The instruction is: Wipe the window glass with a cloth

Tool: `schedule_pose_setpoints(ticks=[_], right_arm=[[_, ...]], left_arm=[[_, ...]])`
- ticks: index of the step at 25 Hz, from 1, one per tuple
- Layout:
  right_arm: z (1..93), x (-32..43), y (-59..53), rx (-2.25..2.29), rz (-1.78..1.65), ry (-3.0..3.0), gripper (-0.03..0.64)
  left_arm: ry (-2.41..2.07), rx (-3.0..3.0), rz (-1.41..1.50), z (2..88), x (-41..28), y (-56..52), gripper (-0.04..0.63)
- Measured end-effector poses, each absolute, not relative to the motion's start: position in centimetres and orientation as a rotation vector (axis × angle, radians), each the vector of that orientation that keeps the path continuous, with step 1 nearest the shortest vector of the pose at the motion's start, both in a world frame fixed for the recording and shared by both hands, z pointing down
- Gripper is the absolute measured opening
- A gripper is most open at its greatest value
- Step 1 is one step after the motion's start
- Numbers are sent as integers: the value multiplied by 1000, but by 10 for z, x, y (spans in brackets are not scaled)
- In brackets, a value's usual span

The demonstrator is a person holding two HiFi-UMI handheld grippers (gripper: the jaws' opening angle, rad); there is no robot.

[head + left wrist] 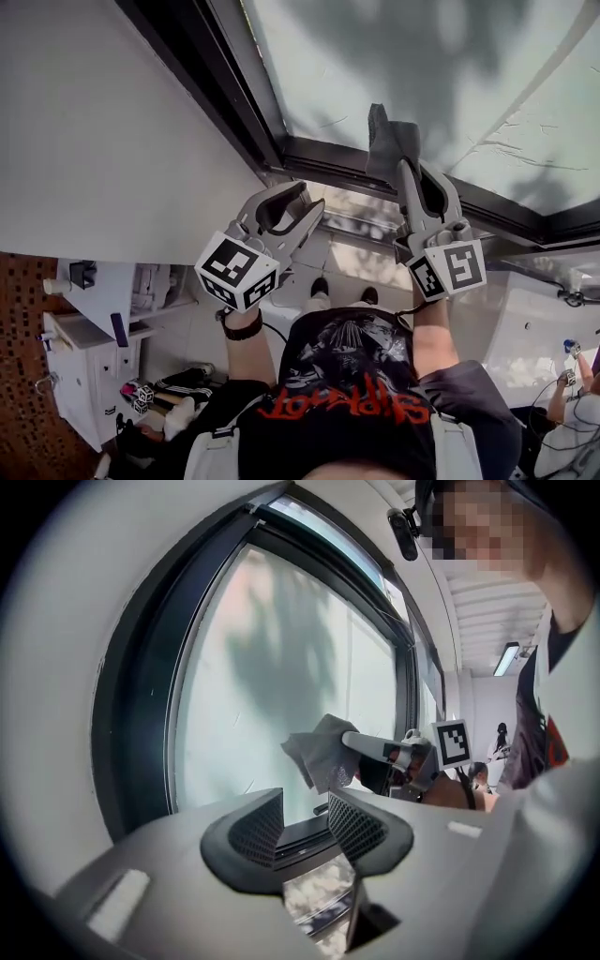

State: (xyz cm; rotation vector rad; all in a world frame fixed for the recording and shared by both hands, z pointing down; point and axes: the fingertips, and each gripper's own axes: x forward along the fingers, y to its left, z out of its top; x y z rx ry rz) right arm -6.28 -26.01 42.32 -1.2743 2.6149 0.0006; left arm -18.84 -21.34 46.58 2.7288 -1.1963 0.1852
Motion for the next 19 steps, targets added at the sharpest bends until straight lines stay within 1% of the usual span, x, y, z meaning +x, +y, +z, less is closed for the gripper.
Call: schedule_pose_setpoints(ticks=[6, 11, 13, 19], right_arm=[[437, -32, -259, -1404, -53, 2585, 15], [438, -7, -251, -1470, -42, 2550, 15], [437, 1, -249, -1473, -56, 2532, 15], [437, 24, -245, -1482, -60, 2523, 14]], left_arm=[[-1078, 2745, 165, 472, -171, -220, 146], [-967, 2794, 221, 471, -135, -224, 146], [-901, 2805, 196, 464, -119, -224, 146], [-861, 2856, 234, 457, -82, -220, 146]])
